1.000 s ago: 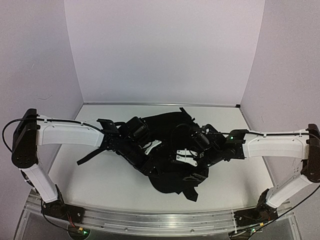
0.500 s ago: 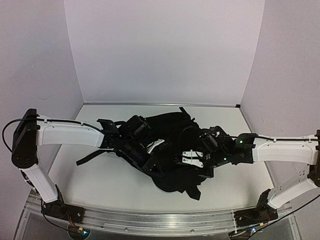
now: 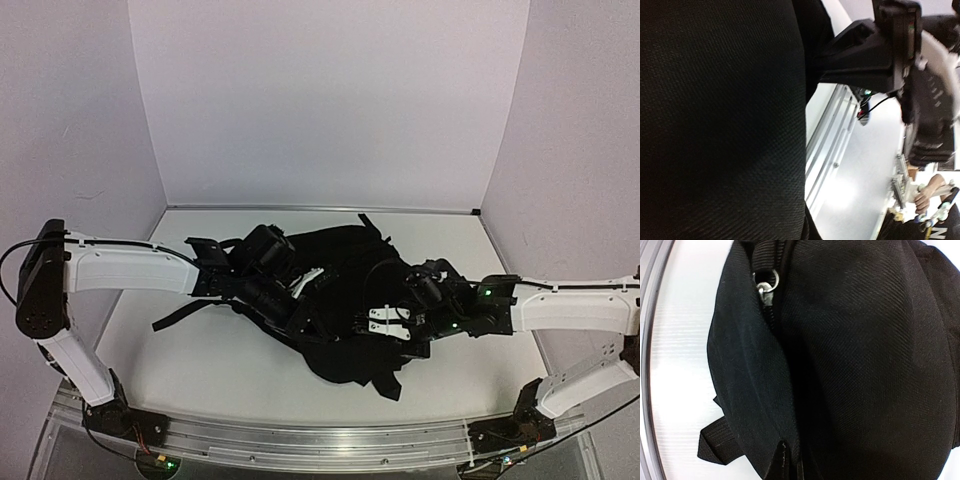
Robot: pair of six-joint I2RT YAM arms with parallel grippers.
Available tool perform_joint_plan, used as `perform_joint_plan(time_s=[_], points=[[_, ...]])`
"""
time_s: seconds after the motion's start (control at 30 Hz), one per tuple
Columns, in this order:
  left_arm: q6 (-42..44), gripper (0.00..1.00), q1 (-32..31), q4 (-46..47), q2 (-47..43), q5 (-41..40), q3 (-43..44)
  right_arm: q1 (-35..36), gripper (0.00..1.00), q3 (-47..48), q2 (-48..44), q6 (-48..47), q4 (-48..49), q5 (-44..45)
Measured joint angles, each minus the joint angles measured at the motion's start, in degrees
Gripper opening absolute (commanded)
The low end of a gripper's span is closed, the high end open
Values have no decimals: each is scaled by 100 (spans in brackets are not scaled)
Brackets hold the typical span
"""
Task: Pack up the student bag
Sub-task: Zip the student bag at the center of the board.
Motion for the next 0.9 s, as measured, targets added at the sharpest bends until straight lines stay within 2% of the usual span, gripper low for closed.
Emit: perform_joint_plan(time_s=[0.27,0.4,0.57,0.77,0.9], points=[[-1154,0,78,1408,223,813,-357,87,0,-153,-2,-142,271,430],[-1381,0,78,1710,258,832,-517,91,0,-218,-11,-198,321,544],[-1117,0,82,966,0,298,-516,128,0,-351,-186,-246,390,675],[-660,0,93,-272,-806,-742,-516,153,0,-524,-526,-352,506,831],[-505,0,226,-701,-1230,-1176,-560,135,0,-661,-740,-450,619,883]])
